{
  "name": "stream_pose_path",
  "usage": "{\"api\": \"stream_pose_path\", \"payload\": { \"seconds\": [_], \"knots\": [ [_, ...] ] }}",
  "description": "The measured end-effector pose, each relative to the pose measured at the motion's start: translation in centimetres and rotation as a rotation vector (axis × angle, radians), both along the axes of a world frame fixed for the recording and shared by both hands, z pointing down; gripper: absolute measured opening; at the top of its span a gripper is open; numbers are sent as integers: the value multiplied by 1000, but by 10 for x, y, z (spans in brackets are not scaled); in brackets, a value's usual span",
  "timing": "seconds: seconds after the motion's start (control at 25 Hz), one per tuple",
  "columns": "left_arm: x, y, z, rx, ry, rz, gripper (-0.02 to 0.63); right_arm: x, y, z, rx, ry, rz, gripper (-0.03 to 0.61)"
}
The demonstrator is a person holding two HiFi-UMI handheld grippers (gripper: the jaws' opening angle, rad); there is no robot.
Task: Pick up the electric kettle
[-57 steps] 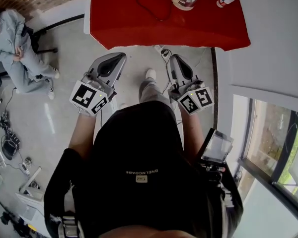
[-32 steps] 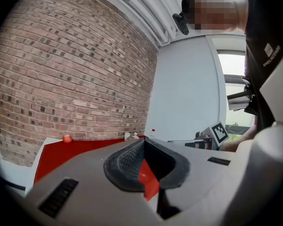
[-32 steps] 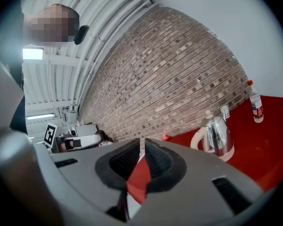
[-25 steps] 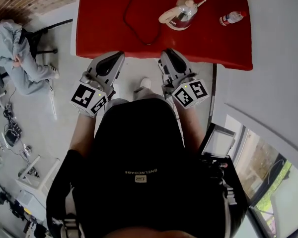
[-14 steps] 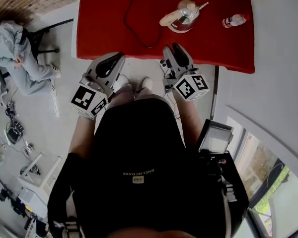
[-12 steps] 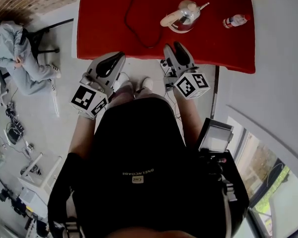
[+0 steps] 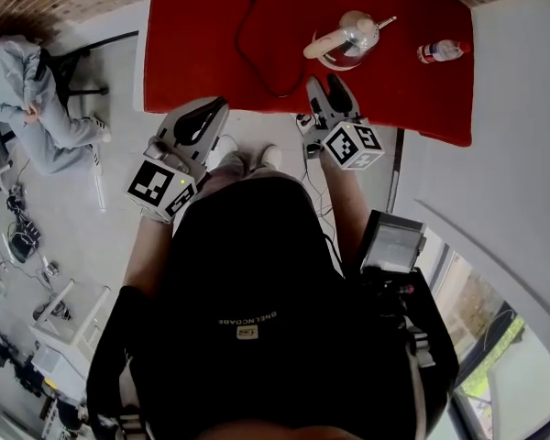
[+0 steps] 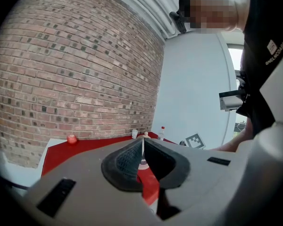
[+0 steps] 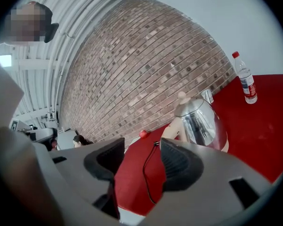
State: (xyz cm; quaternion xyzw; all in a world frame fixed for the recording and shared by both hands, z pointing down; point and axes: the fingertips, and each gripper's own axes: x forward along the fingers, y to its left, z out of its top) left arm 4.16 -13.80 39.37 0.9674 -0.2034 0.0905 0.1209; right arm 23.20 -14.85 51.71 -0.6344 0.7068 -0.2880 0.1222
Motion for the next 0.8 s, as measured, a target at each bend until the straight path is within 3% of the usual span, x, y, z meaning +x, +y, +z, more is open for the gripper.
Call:
{"api": "stream_pose_path", "payload": {
  "seconds": [0.8],
  "knots": [
    [-49, -18, 29, -69, -62, -152, 6, 18, -71, 63, -84, -34, 7, 301]
  ]
}}
